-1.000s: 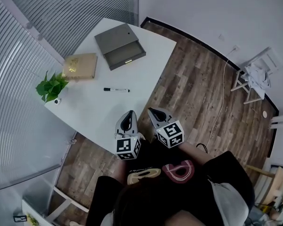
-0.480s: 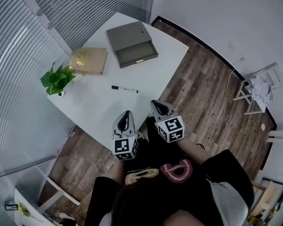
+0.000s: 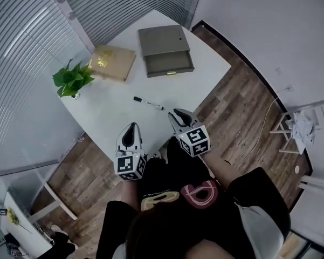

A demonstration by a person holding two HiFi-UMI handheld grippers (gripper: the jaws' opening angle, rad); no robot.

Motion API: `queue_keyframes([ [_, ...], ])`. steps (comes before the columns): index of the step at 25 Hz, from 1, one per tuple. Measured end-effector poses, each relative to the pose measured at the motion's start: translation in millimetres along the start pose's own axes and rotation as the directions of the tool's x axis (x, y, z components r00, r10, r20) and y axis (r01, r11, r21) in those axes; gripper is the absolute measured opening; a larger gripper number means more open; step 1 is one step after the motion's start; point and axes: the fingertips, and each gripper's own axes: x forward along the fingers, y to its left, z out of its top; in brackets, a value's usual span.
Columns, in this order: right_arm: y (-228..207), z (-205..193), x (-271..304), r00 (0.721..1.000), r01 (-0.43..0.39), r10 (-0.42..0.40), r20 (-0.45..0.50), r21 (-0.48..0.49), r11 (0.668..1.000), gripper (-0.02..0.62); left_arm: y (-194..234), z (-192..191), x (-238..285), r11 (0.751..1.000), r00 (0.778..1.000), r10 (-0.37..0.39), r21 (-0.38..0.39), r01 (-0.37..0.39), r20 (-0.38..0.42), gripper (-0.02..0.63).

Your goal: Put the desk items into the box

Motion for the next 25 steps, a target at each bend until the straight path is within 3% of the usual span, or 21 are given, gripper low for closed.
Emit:
queue_keyframes([
  [4, -4.0, -6.2, 23.4, 0.990, -0.097, 0.097, -0.105, 0.000, 0.995, 0.183, 3.4, 3.9, 2.9, 0.999, 0.999, 0.044, 0.000, -0.044, -0.001, 0.018],
  [14, -3.0, 6.7, 73.1, 0.953, -0.247, 0.222, -0.205, -0.107, 0.963, 0.183, 16.4, 1.4, 8.1, 0.986, 0.986, 0.165, -0.003, -0.165, -0.025, 0.018],
  [25, 18.9, -14.9, 110.6, 0.864, -0.426, 0.315, -0.392, -0.238, 0.873, 0.175, 42.1, 5.0, -6.7, 0.936, 0.938, 0.346, -0.074, -0.344, 0.008, 0.018],
])
